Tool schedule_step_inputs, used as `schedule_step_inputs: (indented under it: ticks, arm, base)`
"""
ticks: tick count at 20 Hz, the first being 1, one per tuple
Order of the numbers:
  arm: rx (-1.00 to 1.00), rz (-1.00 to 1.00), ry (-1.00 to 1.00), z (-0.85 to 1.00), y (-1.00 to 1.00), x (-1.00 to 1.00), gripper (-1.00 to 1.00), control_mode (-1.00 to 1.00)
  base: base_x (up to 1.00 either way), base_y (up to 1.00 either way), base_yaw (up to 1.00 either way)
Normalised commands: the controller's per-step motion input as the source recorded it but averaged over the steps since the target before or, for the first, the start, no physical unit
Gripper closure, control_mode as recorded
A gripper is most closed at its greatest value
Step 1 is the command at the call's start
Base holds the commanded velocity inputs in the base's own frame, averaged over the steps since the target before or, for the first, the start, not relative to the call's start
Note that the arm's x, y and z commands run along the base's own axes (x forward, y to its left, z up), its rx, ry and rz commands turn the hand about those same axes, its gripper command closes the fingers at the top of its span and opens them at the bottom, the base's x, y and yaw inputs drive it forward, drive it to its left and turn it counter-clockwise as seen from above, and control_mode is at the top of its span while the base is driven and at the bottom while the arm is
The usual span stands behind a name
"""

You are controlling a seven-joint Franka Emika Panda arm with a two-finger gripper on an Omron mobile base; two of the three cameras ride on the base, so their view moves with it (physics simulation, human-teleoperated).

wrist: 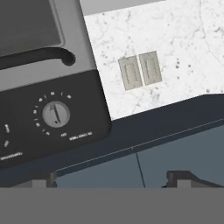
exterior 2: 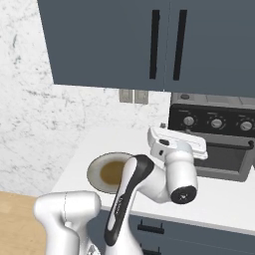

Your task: Pick up the kebab skewer and baguette bread, and place them inside the toaster oven. Close the toaster oven door and start by setting the timer.

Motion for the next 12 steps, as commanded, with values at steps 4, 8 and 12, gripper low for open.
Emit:
schedule_step_inputs:
  ticks: [4,8,12]
  arm:
    - [-0.15,0.0,-0.07,-0.27,-0.08,0.18,-1.0,-1.0]
    - [-0.16,0.0,-0.05,-0.28,-0.18,0.11,-1.0,-1.0]
    - [-0.15,0.0,-0.03,-0.31,-0.37,0.03,-1.0,-1.0]
  base:
    - [0.0,0.0,0.0]
    - [0.0,0.0,0.0]
    - [0.0,0.0,0.0]
